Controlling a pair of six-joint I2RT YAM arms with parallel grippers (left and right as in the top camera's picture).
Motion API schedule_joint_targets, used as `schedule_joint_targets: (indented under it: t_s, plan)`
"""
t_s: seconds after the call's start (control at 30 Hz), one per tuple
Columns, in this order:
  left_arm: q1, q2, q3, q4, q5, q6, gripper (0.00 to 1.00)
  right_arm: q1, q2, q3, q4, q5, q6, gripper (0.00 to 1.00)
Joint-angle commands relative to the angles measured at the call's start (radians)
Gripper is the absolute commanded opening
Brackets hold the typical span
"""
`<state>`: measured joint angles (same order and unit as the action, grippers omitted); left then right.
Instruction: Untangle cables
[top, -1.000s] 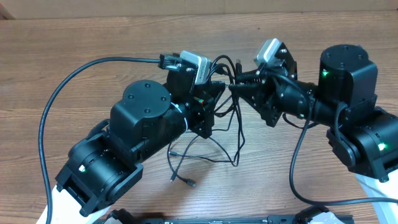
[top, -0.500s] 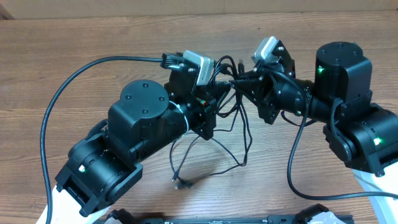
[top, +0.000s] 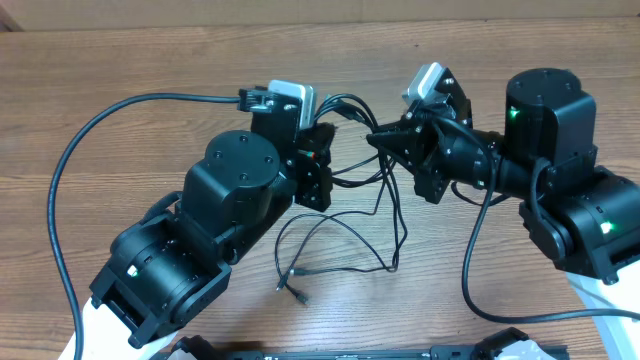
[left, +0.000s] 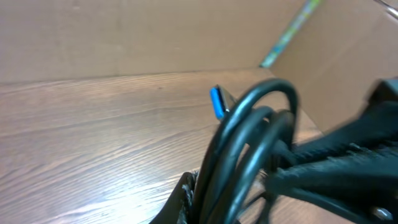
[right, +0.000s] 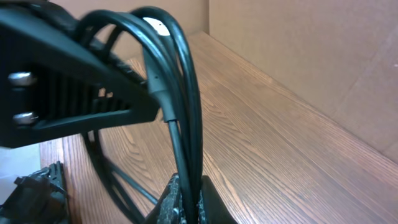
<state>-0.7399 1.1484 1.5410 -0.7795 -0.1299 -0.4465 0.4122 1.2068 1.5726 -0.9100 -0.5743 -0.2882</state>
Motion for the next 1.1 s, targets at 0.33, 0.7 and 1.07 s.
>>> schedule_joint_targets:
  t_s: [0.33,0.7,1.07]
  plan:
    - [0.001,-0.003,0.016,-0.005,-0.217,-0.187,0.04,-0.002,-0.072,0.019,-0.026,-0.064,-0.002,0.04]
    - [0.000,-0.005,0.016,-0.028,-0.136,-0.166,0.04,-0.002,-0.073,0.019,-0.024,0.120,0.092,0.81]
    - [0.000,-0.010,0.016,-0.028,-0.105,-0.034,0.04,-0.002,-0.074,0.019,-0.045,0.156,0.108,1.00]
